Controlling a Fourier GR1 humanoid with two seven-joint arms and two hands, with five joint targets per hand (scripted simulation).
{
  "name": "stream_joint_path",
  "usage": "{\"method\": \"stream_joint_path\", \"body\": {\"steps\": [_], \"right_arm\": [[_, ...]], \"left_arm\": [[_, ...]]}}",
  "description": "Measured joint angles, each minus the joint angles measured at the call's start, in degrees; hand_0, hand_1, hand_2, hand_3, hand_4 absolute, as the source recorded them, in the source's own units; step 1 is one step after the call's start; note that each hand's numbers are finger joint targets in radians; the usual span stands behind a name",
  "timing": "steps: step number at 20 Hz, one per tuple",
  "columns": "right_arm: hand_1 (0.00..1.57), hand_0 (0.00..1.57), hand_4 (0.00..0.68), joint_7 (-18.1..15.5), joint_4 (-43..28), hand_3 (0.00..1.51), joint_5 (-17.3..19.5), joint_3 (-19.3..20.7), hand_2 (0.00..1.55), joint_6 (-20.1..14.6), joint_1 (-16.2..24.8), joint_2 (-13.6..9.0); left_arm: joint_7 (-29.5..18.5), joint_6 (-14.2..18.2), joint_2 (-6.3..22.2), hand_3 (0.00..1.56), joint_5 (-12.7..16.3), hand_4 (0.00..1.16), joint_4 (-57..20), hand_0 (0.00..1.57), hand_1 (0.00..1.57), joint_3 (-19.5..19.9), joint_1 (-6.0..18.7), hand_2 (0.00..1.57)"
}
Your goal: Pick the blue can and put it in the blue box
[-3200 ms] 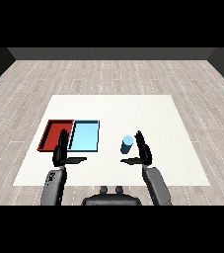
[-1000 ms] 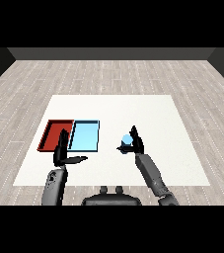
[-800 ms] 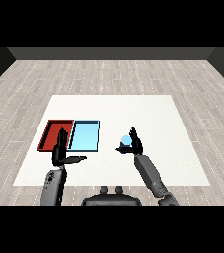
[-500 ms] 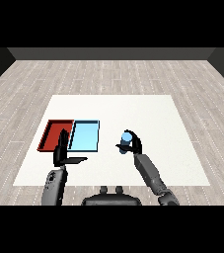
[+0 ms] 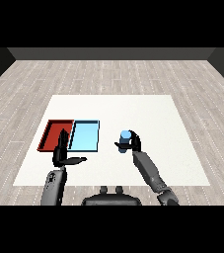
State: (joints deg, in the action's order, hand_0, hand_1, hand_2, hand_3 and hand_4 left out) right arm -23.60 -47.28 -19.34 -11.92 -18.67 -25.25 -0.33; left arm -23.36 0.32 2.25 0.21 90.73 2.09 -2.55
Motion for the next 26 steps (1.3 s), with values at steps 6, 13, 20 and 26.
{"method": "stream_joint_path", "body": {"steps": [6, 13, 20, 26], "right_arm": [[1.46, 1.46, 0.509, 0.35, -5.91, 1.37, 4.55, -2.98, 1.48, -3.95, 0.85, -0.25], [1.45, 1.45, 0.532, 2.40, -11.82, 1.38, 5.85, -5.47, 1.47, -5.99, -0.11, -0.02], [1.44, 1.44, 0.563, 5.77, -17.77, 1.34, 7.59, -8.02, 1.47, -7.15, -1.07, 0.22], [1.44, 1.44, 0.563, 6.73, -21.70, 1.34, 8.60, -3.72, 1.47, -0.65, 1.44, -2.74]], "left_arm": [[-0.16, -0.58, 0.14, 0.00, -0.09, 0.00, -1.69, 0.00, 0.00, -0.14, 1.08, 0.00], [1.64, -0.69, -0.88, 0.00, -1.22, 0.00, -1.80, 0.00, 0.00, -2.93, 2.34, 0.00], [3.13, 1.37, -1.97, 0.00, -0.79, 0.00, -2.69, 0.00, 0.00, -7.39, 4.17, 0.00], [4.23, 2.77, -2.16, 0.00, -0.34, 0.00, -2.40, 0.00, 0.00, -9.73, 4.82, 0.00]]}}
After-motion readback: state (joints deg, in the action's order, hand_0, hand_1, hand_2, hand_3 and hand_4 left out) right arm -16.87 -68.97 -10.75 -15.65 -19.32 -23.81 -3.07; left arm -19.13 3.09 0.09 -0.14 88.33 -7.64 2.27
